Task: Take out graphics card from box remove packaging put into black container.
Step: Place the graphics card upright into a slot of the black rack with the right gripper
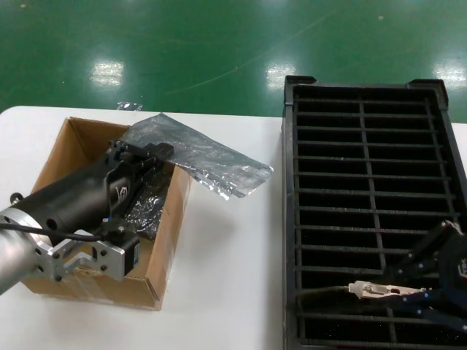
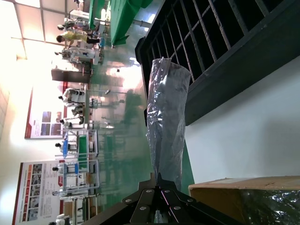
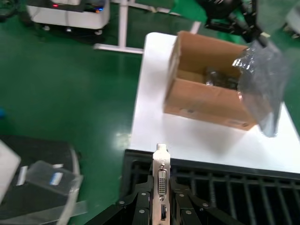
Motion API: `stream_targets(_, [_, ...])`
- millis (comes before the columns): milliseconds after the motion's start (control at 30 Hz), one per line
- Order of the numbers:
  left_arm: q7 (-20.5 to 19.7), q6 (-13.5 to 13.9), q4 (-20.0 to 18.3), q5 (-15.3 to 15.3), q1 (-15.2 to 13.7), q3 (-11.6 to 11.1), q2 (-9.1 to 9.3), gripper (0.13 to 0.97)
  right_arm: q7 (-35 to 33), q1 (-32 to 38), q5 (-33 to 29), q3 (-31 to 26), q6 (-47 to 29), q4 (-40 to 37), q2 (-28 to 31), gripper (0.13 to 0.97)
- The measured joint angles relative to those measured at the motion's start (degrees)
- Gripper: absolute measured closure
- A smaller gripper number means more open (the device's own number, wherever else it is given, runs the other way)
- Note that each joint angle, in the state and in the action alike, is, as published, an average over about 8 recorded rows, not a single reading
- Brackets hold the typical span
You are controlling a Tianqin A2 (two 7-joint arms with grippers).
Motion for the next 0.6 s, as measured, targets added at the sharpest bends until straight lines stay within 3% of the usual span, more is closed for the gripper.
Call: stream_targets(600, [0.0, 0.0, 0.0, 0.0, 0.0, 0.0, 0.0, 0.959, 3.1, 22.7, 3.9, -23.9, -4.8, -15.2, -2.6, 0.907])
